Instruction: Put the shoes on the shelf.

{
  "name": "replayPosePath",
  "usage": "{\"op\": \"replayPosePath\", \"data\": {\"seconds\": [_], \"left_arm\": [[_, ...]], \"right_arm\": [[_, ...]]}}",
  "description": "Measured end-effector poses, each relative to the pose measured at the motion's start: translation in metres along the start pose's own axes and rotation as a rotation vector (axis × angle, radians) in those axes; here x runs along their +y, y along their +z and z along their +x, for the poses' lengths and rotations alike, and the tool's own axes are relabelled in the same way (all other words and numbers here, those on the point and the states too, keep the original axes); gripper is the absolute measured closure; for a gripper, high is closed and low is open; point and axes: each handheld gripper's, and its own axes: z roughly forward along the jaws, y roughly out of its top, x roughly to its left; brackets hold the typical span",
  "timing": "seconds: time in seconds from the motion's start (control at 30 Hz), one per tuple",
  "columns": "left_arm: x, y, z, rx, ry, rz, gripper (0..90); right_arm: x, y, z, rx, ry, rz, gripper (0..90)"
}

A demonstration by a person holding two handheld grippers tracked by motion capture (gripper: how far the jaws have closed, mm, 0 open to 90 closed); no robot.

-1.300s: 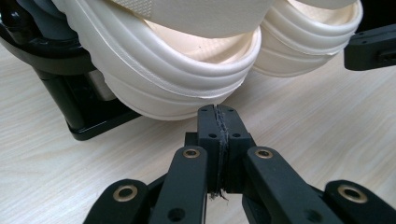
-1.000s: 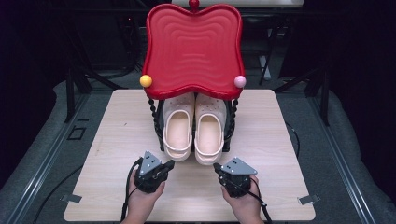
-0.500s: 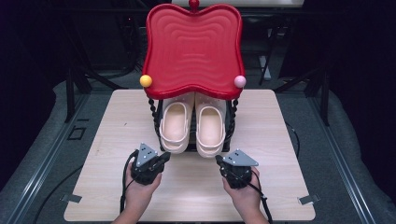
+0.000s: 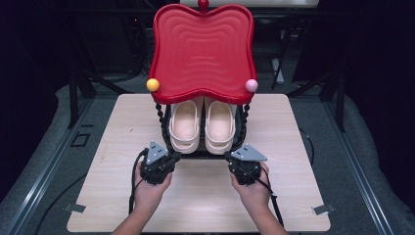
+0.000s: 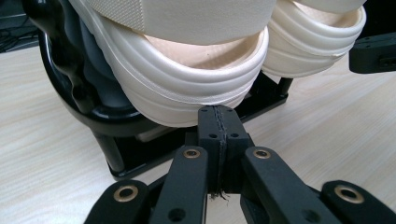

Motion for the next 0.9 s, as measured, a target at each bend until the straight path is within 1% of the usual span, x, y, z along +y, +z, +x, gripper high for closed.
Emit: {"op": "replayPosePath", "data": {"seconds": [0.03, 0.07, 0.17, 0.2, 0.23, 0.27, 0.3, 0.33, 0.4, 0.5, 0.53, 0.63, 0.67, 0.7, 0.73, 0.77, 0.8, 0.83, 0.87, 0.9], "left_arm": [[0.002, 0.001, 0.001, 0.000, 0.004, 0.003, 89.7], [0.003, 0.002, 0.001, 0.002, -0.002, -0.001, 89.7], [0.005, 0.004, 0.003, 0.005, -0.003, 0.000, 89.7], [0.008, 0.007, 0.004, 0.009, -0.013, -0.006, 89.7], [0.008, 0.007, 0.004, 0.009, -0.013, -0.006, 89.7], [0.010, 0.009, 0.006, 0.011, -0.015, -0.004, 89.6], [0.010, 0.009, 0.006, 0.011, -0.015, -0.004, 89.7], [0.012, 0.012, 0.008, 0.014, -0.019, 0.001, 89.7], [0.014, 0.017, 0.009, 0.012, -0.022, 0.010, 89.7], [0.016, 0.021, 0.009, 0.021, -0.014, 0.013, 89.7], [0.018, 0.024, 0.010, 0.025, -0.016, 0.013, 89.7], [0.019, 0.027, 0.011, 0.029, -0.016, 0.019, 89.7], [0.020, 0.030, 0.011, 0.032, -0.017, 0.017, 89.7], [0.020, 0.030, 0.011, 0.032, -0.017, 0.017, 89.7], [0.020, 0.033, 0.013, 0.038, -0.016, 0.029, 89.7], [0.020, 0.033, 0.013, 0.038, -0.016, 0.029, 89.7], [0.020, 0.036, 0.014, 0.041, -0.019, 0.034, 89.7], [0.020, 0.036, 0.014, 0.041, -0.019, 0.034, 89.7], [0.019, 0.038, 0.014, 0.040, -0.021, 0.038, 89.7], [0.019, 0.038, 0.014, 0.040, -0.021, 0.038, 89.7]], "right_arm": [[0.001, 0.001, 0.000, -0.006, 0.000, -0.004, 90.0], [0.002, 0.001, -0.001, -0.006, 0.001, 0.004, 90.0], [0.004, 0.004, -0.003, -0.012, 0.008, -0.002, 90.0], [0.005, 0.007, -0.005, -0.024, 0.002, -0.009, 90.0], [0.006, 0.007, -0.006, -0.020, 0.002, 0.018, 90.0], [0.006, 0.010, -0.006, -0.027, 0.003, -0.005, 90.0], [0.006, 0.010, -0.006, -0.027, 0.003, -0.005, 90.0], [0.008, 0.010, -0.007, -0.025, 0.003, 0.012, 90.0], [0.009, 0.013, -0.008, -0.031, 0.003, -0.003, 90.0], [0.012, 0.015, -0.009, -0.036, 0.002, 0.008, 90.0], [0.014, 0.017, -0.011, -0.043, 0.008, -0.010, 90.0], [0.016, 0.019, -0.012, -0.047, 0.011, -0.018, 90.0], [0.018, 0.022, -0.013, -0.046, 0.017, -0.005, 90.0], [0.018, 0.022, -0.013, -0.046, 0.017, -0.005, 90.0], [0.017, 0.027, -0.014, -0.056, 0.014, -0.003, 90.0], [0.018, 0.026, -0.015, -0.052, 0.010, 0.023, 90.0], [0.018, 0.029, -0.015, -0.055, 0.021, 0.001, 90.0], [0.018, 0.029, -0.015, -0.055, 0.021, 0.001, 90.0], [0.018, 0.032, -0.015, -0.048, 0.035, -0.002, 90.0], [0.019, 0.032, -0.015, -0.040, 0.037, 0.019, 90.0]]}}
